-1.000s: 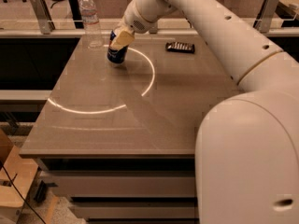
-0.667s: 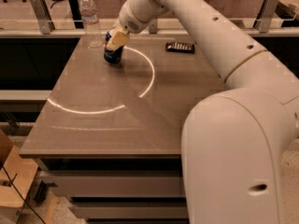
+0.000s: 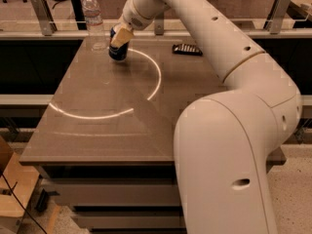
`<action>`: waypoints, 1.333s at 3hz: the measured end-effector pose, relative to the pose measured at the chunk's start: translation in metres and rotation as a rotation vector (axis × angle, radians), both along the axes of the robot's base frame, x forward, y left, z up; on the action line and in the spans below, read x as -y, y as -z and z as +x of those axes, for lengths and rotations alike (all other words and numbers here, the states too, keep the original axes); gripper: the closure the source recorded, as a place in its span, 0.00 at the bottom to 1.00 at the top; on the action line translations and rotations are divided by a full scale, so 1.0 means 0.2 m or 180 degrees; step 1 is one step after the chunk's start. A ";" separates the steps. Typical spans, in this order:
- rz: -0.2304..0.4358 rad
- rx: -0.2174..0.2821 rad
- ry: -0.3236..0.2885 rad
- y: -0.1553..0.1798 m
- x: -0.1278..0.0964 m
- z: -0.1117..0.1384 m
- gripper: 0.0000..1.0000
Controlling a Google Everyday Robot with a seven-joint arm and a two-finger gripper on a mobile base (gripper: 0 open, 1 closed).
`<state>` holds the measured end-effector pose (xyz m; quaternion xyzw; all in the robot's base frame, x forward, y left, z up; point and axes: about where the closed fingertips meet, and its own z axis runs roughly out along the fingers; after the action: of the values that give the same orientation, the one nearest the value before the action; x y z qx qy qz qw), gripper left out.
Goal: Move pepsi can near water bottle
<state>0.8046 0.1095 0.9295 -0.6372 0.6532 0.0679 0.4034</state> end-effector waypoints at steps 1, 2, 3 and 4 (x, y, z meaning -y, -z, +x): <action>0.0030 0.0010 0.0026 0.00 -0.01 0.04 0.81; 0.0031 -0.0013 0.0048 0.02 -0.01 0.06 0.58; 0.0023 -0.0044 0.0047 0.04 -0.03 0.07 0.35; 0.0024 -0.0065 0.0020 0.05 -0.06 0.07 0.12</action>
Offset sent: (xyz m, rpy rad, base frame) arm 0.0193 -0.0027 0.0022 0.0141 0.0023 -0.0305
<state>0.8180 0.1209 0.9189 -0.6329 0.6590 0.0757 0.3993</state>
